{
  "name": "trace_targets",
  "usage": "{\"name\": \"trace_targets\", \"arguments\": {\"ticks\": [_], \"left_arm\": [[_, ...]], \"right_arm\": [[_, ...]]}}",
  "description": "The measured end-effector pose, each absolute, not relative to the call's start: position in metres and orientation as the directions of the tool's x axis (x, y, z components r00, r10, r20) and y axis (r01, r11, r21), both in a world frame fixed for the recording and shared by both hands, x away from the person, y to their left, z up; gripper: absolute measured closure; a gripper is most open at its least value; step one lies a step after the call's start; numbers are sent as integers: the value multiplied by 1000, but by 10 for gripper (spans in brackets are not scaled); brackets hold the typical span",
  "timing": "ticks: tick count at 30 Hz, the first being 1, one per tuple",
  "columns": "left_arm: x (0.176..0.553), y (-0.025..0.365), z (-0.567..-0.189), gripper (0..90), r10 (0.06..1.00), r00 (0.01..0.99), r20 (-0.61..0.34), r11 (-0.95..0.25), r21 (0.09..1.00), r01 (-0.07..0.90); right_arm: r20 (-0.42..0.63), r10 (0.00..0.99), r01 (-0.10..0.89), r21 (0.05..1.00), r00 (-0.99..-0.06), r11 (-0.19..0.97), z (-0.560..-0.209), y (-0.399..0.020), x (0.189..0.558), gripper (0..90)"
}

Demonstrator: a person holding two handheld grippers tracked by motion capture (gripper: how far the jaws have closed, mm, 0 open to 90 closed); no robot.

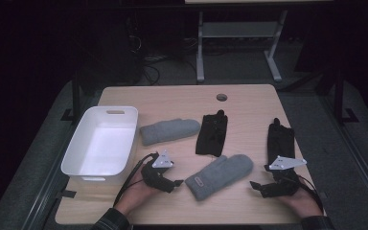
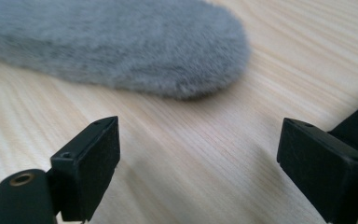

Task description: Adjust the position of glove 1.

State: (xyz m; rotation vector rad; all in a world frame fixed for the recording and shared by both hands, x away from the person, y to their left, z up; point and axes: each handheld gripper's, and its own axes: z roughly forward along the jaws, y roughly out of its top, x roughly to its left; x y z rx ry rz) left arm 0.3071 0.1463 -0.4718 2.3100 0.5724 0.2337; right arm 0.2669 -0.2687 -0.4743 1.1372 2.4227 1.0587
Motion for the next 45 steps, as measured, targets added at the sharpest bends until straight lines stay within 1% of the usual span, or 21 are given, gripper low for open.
{"name": "trace_targets", "arguments": {"ticks": [1,3,6,9,10,11,12,17,18,19,20,26,34,36,45], "left_arm": [[308,147,-471,276,470,883,-2,-634,695,339],[310,148,-468,369,473,881,2,-636,693,340],[313,146,-462,375,488,873,3,-623,701,346],[316,145,-457,422,506,863,10,-611,710,350],[319,143,-453,485,521,853,12,-602,714,358],[319,143,-453,504,521,853,12,-602,714,358],[321,143,-451,504,530,848,17,-598,717,359],[334,140,-442,608,569,822,26,-581,720,379],[336,139,-440,650,574,818,33,-580,722,377],[338,138,-439,650,582,812,40,-581,719,381],[341,137,-437,671,589,807,39,-580,716,389],[358,135,-430,892,623,782,19,-565,702,434],[385,129,-424,893,681,730,51,-544,702,459],[396,127,-424,894,705,705,78,-546,695,469],[421,131,-424,894,750,651,120,-544,672,503]], "right_arm": [[64,752,559,710,-656,427,-476,-269,268,121],[68,755,565,708,-652,424,-477,-270,268,117],[65,757,568,704,-650,427,-479,-269,268,115],[61,760,566,707,-647,425,-480,-268,268,109],[55,760,560,710,-648,427,-480,-268,268,104],[55,760,560,710,-648,427,-480,-268,268,104],[48,760,555,713,-648,428,-481,-267,268,104],[42,759,547,720,-649,428,-482,-267,267,97],[42,759,547,719,-649,428,-482,-267,267,96],[42,759,547,719,-649,428,-482,-267,267,96],[42,759,547,719,-649,428,-482,-267,267,96],[40,758,544,720,-651,430,-483,-267,267,97],[45,760,550,718,-648,426,-482,-267,267,96],[43,760,549,718,-648,427,-482,-267,267,96],[41,762,548,719,-647,427,-482,-267,267,96]]}}
